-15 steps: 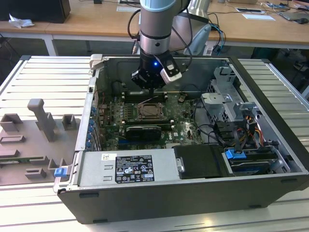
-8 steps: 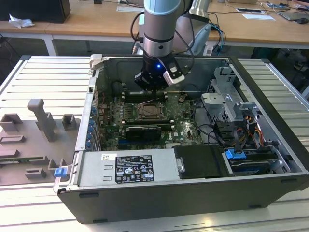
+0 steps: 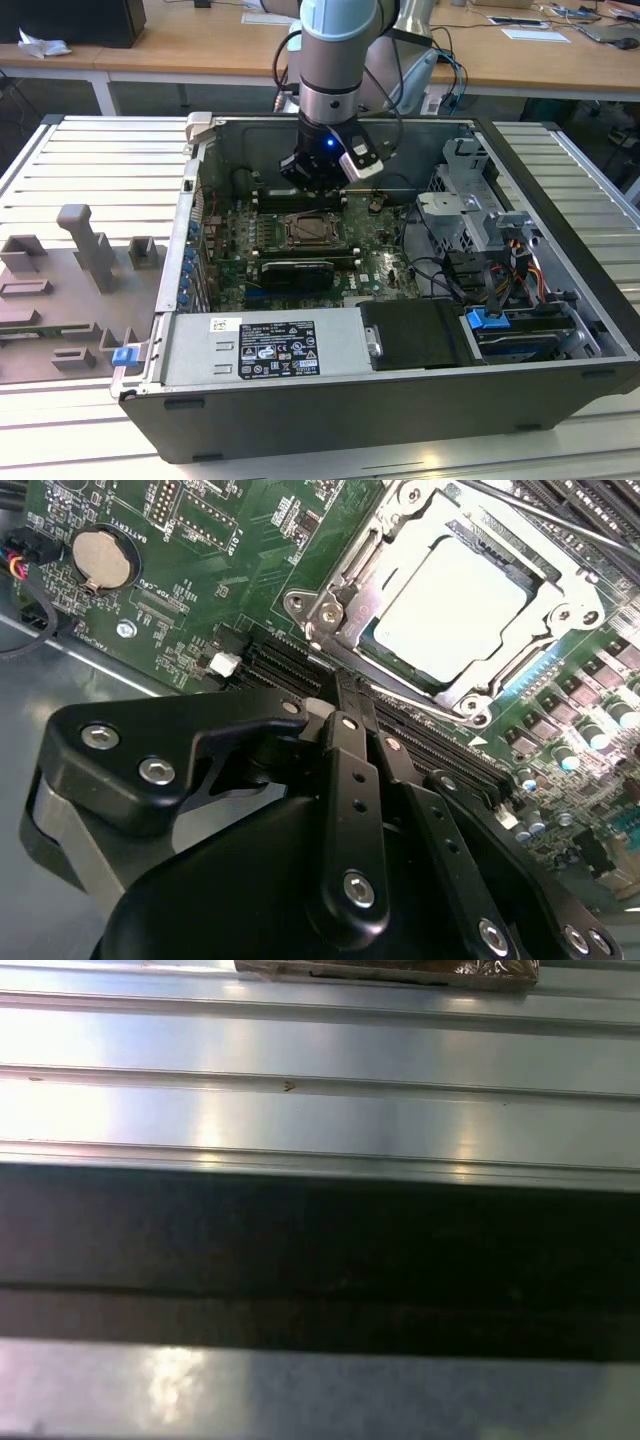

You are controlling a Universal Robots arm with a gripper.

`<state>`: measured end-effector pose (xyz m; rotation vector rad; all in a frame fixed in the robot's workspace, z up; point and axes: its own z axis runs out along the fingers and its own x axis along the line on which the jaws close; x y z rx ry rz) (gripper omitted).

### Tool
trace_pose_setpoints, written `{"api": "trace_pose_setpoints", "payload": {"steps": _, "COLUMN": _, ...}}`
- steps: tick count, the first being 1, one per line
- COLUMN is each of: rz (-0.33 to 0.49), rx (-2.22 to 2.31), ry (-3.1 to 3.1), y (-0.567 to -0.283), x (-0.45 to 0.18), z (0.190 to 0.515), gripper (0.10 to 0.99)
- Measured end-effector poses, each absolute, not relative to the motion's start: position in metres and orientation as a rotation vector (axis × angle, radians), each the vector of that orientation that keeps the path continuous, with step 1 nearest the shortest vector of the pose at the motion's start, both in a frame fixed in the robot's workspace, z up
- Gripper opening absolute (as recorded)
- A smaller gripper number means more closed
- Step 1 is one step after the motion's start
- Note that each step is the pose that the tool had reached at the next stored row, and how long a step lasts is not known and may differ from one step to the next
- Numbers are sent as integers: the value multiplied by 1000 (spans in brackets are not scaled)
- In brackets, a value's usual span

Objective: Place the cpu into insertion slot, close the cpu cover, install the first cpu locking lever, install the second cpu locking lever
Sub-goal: 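Install the first cpu locking lever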

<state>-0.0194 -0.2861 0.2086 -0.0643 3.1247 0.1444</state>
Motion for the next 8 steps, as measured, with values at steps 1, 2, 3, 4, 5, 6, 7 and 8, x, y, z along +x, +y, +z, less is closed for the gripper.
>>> {"api": "trace_pose_setpoints", "payload": {"steps": 1, "rz": 144, "rx": -64, "ry": 3125, "y": -286, "x": -19, "z": 208, "gripper": 106}}
{"api": "trace_pose_setpoints", "payload": {"steps": 2, "rz": 144, "rx": -64, "ry": 3125, "y": -286, "x": -19, "z": 207, "gripper": 106}}
{"api": "trace_pose_setpoints", "payload": {"steps": 3, "rz": 144, "rx": -65, "ry": 3125, "y": -286, "x": -19, "z": 207, "gripper": 106}}
{"api": "trace_pose_setpoints", "payload": {"steps": 4, "rz": 144, "rx": -65, "ry": 3125, "y": -286, "x": -19, "z": 207, "gripper": 106}}
{"api": "trace_pose_setpoints", "payload": {"steps": 5, "rz": 144, "rx": -65, "ry": 3125, "y": -286, "x": -19, "z": 206, "gripper": 106}}
{"api": "trace_pose_setpoints", "payload": {"steps": 6, "rz": 144, "rx": -65, "ry": 3125, "y": -286, "x": -19, "z": 206, "gripper": 106}}
{"api": "trace_pose_setpoints", "payload": {"steps": 7, "rz": 144, "rx": -65, "ry": 3125, "y": -286, "x": -19, "z": 206, "gripper": 106}}
{"api": "trace_pose_setpoints", "payload": {"steps": 8, "rz": 144, "rx": -65, "ry": 3125, "y": -286, "x": -19, "z": 206, "gripper": 106}}
